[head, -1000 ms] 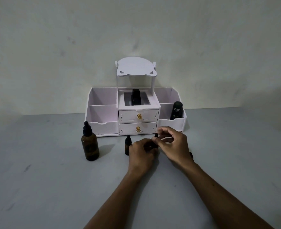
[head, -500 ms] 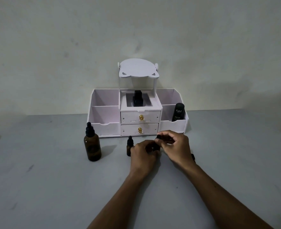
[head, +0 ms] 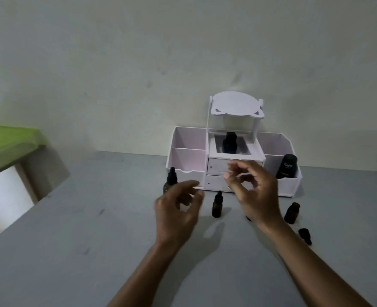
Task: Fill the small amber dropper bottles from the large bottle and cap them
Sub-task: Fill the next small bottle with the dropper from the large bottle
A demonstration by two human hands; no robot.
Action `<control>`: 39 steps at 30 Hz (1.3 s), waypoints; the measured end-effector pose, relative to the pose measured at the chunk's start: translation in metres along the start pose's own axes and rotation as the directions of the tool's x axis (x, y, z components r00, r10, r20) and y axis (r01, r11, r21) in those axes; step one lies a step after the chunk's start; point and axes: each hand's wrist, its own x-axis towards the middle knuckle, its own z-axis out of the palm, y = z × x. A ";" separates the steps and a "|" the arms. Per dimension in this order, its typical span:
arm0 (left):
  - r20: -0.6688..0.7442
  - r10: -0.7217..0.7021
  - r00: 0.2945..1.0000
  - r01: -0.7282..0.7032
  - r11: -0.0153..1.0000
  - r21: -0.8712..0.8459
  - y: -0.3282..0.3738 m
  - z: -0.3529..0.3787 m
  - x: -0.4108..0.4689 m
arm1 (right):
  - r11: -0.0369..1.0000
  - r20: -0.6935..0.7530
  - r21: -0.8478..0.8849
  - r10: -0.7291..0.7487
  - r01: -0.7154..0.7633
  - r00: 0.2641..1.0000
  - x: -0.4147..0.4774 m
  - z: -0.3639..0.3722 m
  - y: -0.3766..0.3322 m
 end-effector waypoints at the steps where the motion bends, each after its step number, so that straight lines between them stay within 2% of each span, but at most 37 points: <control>1: -0.073 0.015 0.997 -0.014 1.000 0.015 -0.005 -0.011 0.006 | 0.999 0.034 0.025 0.038 -0.039 0.999 0.003 0.011 -0.005; 3: -0.163 -0.032 0.986 0.036 0.999 0.019 -0.018 -0.030 0.016 | 0.991 0.111 0.053 0.115 -0.122 0.987 0.008 0.032 -0.011; 5: -0.145 -0.149 0.978 0.153 0.988 0.017 -0.034 -0.045 0.023 | 0.982 0.191 0.049 0.169 -0.182 0.967 0.011 0.052 -0.012; 7: -0.024 -0.245 0.969 0.246 0.968 0.054 -0.052 -0.055 0.028 | 0.976 0.248 0.031 0.203 -0.217 0.947 0.013 0.069 -0.011; 11: 0.220 -0.321 0.921 0.306 0.947 0.100 -0.073 -0.060 0.031 | 0.967 0.307 0.019 0.236 -0.253 0.922 0.017 0.091 -0.011; 17: 0.330 -0.298 0.896 0.281 0.955 0.099 -0.081 -0.059 0.031 | 0.973 0.363 -0.046 0.227 -0.226 0.904 0.026 0.108 -0.012; 31: 0.324 -0.294 0.899 0.282 0.956 0.085 -0.082 -0.059 0.032 | 0.976 0.340 -0.028 0.210 -0.214 0.917 0.029 0.114 -0.004; 39: 0.323 -0.291 0.901 0.280 0.957 0.079 -0.085 -0.059 0.032 | 0.982 0.302 -0.085 0.185 -0.167 0.935 0.031 0.120 -0.005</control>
